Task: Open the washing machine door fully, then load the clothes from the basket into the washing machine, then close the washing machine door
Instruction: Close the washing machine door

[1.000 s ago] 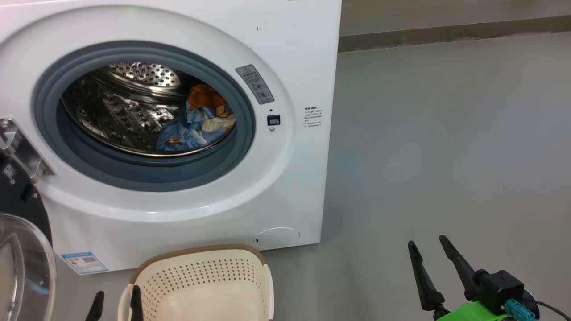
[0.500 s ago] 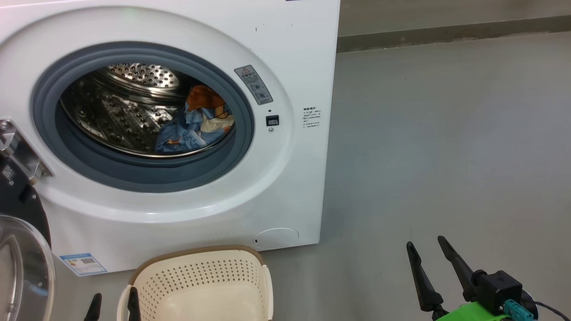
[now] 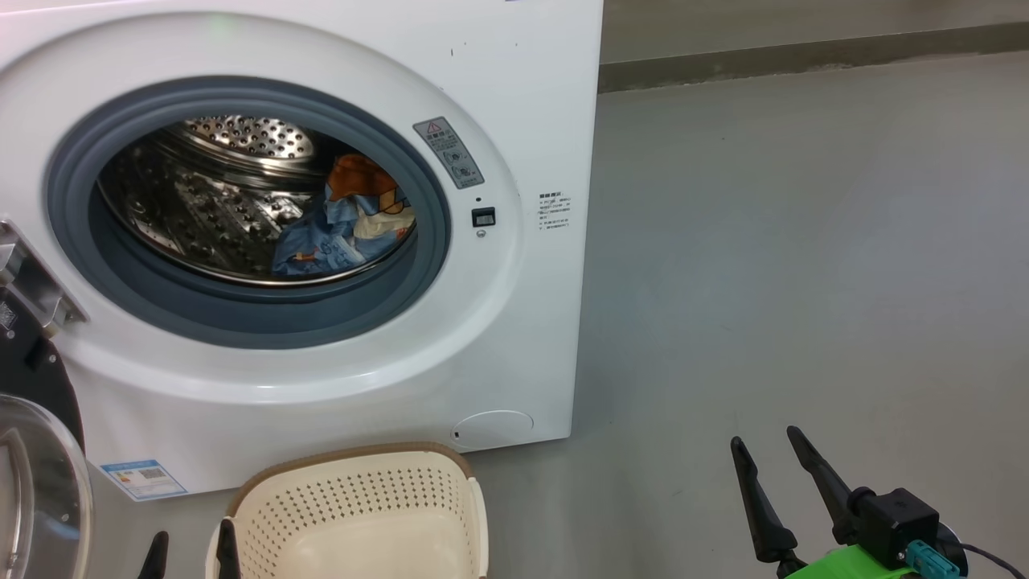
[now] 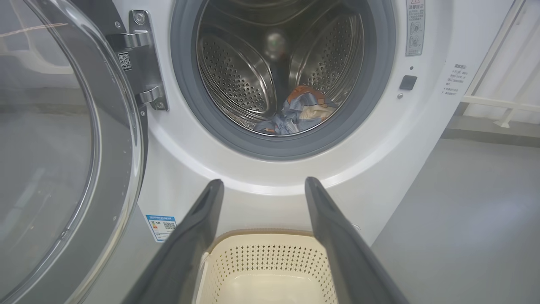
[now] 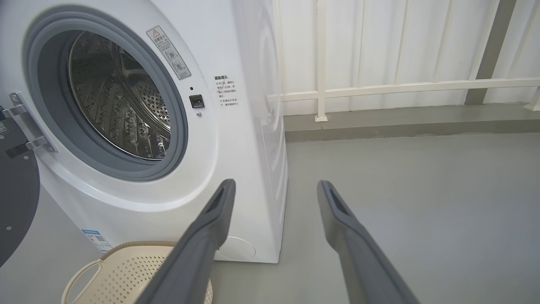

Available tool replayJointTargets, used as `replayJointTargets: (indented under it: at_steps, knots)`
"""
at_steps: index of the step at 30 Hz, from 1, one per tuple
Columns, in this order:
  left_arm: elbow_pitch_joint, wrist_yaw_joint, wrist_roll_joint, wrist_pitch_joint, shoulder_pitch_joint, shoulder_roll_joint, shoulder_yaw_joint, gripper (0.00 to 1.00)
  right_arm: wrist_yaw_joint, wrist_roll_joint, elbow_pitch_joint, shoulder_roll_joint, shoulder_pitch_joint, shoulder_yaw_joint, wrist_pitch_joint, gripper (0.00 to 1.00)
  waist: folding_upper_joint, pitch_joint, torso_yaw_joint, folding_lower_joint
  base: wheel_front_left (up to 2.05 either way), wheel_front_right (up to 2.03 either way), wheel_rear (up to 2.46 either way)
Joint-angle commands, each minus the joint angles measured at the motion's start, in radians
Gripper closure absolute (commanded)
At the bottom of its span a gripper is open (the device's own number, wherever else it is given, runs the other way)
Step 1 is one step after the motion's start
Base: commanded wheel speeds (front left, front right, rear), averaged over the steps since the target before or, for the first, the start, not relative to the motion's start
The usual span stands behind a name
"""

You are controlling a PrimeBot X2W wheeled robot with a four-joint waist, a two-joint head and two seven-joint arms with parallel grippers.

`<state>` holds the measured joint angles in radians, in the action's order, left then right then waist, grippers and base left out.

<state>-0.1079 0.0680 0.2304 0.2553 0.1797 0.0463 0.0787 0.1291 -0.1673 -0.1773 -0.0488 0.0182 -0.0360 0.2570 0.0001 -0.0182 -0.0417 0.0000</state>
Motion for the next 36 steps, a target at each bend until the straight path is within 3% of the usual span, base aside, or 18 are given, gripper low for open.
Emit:
replayJointTargets:
  at_steps: [1, 9, 25, 36]
  knots:
    - [0.017, 0.007, -0.018, 0.006, -0.038, 0.004, 0.037, 0.00, 0.002, -0.002, 0.021, -0.001, -0.025, -0.027, 0.005, 0.00, -0.0001, 0.000, 0.000, 0.0000, -0.13, 0.13, 0.00]
    - [0.007, 0.014, -0.037, 0.006, -0.046, 0.004, 0.043, 0.00, 0.002, -0.005, 0.020, -0.001, -0.023, -0.027, 0.005, 0.00, -0.0001, -0.002, 0.005, 0.0000, -0.74, 0.74, 0.00]
    - [0.023, 0.026, -0.042, 0.006, -0.062, 0.004, 0.065, 0.00, 0.002, -0.010, 0.023, -0.001, -0.023, -0.020, 0.005, 0.00, -0.0001, 0.003, 0.005, 0.0000, -1.65, 1.65, 0.00]
    - [0.032, 0.031, -0.035, 0.006, -0.053, 0.004, 0.049, 0.00, 0.002, -0.010, 0.026, -0.001, -0.019, -0.021, 0.005, 0.00, -0.0001, -0.005, 0.019, 0.0000, -0.30, 0.30, 0.00]
